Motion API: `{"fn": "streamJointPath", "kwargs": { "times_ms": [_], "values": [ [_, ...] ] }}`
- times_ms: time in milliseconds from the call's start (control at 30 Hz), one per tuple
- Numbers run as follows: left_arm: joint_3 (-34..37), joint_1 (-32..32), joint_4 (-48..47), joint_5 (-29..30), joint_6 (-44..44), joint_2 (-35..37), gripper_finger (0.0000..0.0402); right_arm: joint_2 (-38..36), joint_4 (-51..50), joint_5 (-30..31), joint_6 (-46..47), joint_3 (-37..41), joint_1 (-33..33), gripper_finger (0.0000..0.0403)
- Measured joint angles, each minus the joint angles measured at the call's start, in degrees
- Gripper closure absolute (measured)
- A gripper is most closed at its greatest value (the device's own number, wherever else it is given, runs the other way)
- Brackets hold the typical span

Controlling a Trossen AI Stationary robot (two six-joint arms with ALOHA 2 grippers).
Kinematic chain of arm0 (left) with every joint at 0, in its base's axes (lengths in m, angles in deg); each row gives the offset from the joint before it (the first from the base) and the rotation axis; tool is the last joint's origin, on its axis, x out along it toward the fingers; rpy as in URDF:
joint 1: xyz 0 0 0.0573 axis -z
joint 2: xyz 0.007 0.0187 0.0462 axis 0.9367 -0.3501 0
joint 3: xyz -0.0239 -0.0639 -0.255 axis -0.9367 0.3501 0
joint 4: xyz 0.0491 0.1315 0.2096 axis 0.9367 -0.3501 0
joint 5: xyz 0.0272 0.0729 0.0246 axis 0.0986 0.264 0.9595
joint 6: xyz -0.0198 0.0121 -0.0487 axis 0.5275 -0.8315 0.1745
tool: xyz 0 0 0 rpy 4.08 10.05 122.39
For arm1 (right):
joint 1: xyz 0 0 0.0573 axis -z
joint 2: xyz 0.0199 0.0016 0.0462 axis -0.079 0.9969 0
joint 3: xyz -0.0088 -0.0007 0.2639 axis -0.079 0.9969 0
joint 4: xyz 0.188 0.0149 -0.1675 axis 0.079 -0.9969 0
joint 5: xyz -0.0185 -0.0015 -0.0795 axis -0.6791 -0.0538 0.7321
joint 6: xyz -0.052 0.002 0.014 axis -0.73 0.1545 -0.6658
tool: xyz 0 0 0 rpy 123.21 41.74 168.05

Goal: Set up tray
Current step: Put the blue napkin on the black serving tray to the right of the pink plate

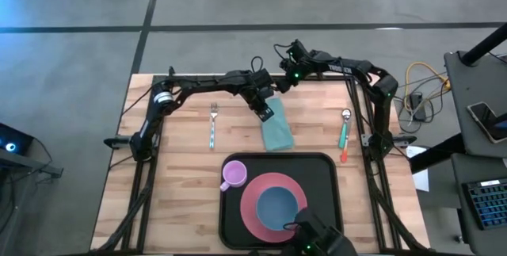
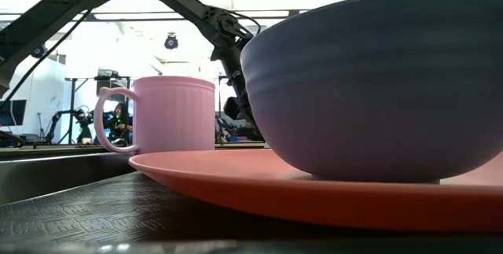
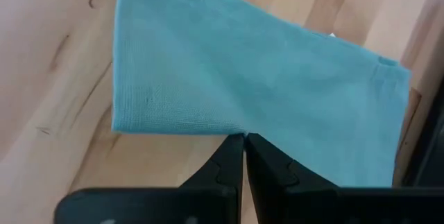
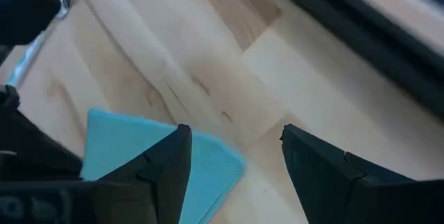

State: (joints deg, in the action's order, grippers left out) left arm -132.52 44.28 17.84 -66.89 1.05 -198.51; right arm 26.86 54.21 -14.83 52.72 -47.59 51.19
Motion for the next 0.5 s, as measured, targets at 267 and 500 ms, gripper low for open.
{"fn": "streamJointPath", "kwargs": {
  "times_ms": [267, 500],
  "values": [
    [-0.02, 0.66, 0.35, -0.44, -1.33, 1.62, 0.0401, 0.36, -9.19, 0.01, -11.37, -1.50, -0.09, 0.0193],
    [-0.04, 0.80, 1.85, -1.59, -1.72, 2.25, 0.0401, 0.36, -10.06, -1.27, -15.41, -1.10, -0.40, 0.0193]
  ]
}}
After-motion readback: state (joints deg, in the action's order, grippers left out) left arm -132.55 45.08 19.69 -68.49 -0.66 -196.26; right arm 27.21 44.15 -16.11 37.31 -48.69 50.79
